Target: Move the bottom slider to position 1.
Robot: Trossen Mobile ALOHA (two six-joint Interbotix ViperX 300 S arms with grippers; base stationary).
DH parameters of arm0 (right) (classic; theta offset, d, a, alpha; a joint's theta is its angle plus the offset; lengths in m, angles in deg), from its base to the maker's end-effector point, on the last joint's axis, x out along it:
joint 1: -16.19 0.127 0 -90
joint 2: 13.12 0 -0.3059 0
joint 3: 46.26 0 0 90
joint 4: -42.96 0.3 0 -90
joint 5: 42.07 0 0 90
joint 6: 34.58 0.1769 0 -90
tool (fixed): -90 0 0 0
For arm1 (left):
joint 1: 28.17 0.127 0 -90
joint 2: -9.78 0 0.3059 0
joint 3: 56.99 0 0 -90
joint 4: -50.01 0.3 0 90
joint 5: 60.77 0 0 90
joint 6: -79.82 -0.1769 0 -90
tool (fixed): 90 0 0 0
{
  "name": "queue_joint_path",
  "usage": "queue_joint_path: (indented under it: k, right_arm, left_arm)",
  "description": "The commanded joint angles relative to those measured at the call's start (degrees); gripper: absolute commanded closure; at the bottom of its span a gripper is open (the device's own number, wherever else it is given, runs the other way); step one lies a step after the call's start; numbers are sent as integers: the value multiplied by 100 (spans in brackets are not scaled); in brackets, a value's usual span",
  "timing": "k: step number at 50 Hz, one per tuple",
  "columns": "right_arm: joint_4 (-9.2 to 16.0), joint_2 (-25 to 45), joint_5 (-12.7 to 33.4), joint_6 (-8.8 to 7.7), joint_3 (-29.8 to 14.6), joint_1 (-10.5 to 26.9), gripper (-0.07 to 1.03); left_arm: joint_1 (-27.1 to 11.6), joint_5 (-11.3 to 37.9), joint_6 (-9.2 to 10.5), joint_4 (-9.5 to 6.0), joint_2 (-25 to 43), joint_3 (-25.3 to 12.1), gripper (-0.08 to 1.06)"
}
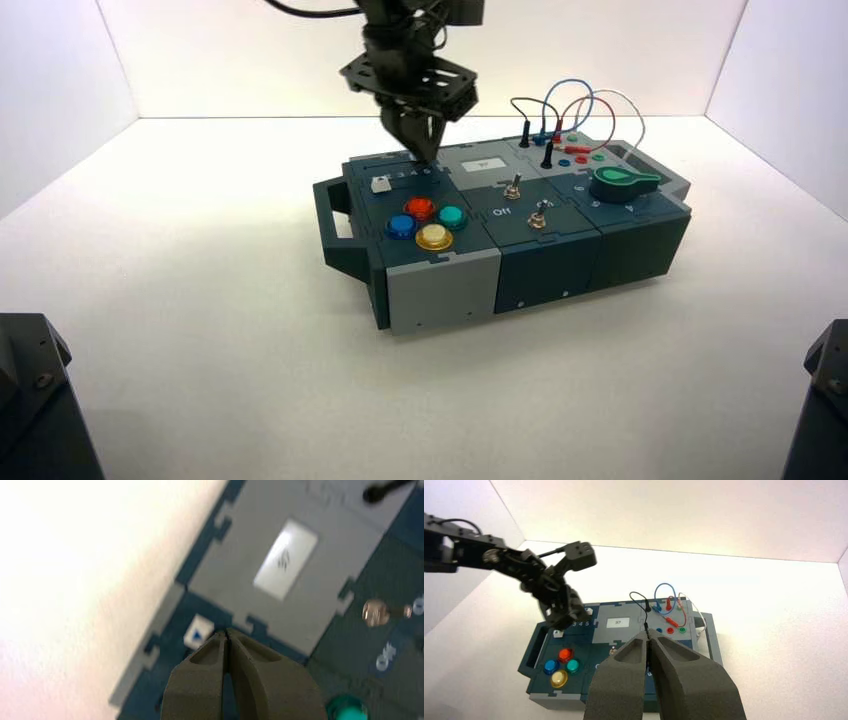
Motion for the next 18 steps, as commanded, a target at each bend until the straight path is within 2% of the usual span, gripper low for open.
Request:
queue_joint_path:
  k: [1,18]
  right_arm:
    - [26,44,-9,35,-149,-26,99]
    - [26,44,26,35,-149,-18,99]
  left_arm:
    - [-70,-26,-18,-18,-105,-378,101]
    - [-299,-35,70,-97,-422,-729,101]
